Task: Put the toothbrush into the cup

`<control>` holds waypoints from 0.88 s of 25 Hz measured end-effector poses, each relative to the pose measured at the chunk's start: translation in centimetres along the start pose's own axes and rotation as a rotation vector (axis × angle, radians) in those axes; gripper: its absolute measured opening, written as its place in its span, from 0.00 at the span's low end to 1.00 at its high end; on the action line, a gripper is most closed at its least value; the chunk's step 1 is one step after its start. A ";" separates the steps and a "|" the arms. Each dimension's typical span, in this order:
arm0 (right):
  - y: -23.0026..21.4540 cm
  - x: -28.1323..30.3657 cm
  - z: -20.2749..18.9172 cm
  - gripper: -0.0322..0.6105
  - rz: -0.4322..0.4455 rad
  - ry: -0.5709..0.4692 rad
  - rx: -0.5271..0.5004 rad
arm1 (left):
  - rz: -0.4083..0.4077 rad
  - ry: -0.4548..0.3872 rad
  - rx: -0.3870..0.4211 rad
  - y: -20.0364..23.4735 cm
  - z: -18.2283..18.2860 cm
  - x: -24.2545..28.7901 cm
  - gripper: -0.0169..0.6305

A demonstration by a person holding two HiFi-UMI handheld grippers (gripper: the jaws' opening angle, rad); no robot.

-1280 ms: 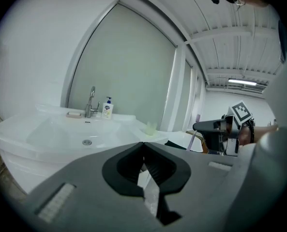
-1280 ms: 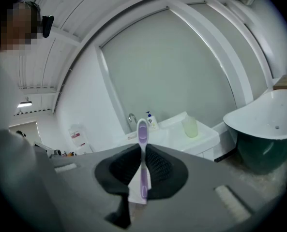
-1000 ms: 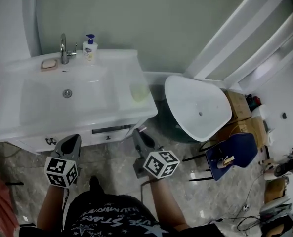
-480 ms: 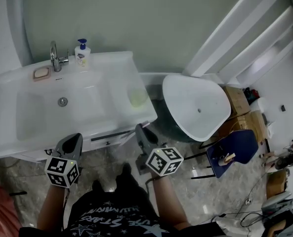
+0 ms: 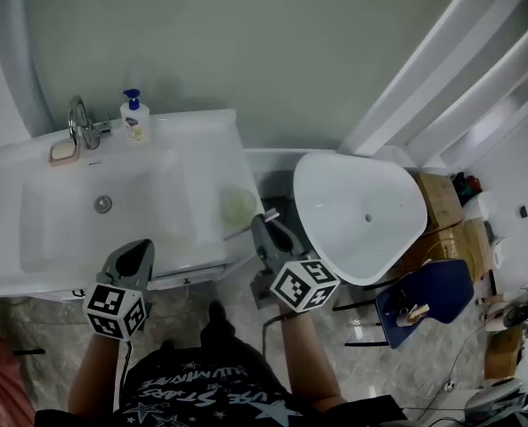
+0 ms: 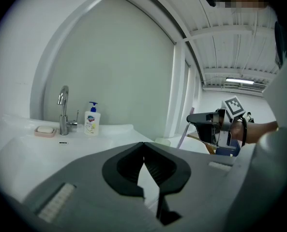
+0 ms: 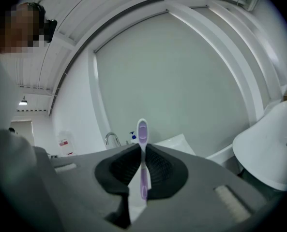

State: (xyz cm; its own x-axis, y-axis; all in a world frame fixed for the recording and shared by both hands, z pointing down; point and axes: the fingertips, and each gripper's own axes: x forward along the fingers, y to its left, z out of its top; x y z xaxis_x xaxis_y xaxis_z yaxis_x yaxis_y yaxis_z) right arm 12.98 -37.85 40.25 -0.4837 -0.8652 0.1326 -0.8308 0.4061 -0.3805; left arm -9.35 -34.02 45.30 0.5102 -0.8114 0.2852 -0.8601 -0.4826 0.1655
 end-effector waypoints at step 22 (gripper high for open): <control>-10.3 8.2 -0.4 0.10 0.097 0.119 0.007 | 0.091 0.047 0.016 -3.3 1.5 11.1 0.04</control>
State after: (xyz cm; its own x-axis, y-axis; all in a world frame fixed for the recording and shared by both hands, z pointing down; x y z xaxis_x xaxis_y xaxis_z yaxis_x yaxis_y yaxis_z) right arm 17.46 -49.05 45.66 -0.5915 -0.7806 0.2022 -0.7765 0.4839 -0.4035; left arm -0.85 -41.97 46.54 0.4285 -0.8361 0.3426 -0.9027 -0.4128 0.1218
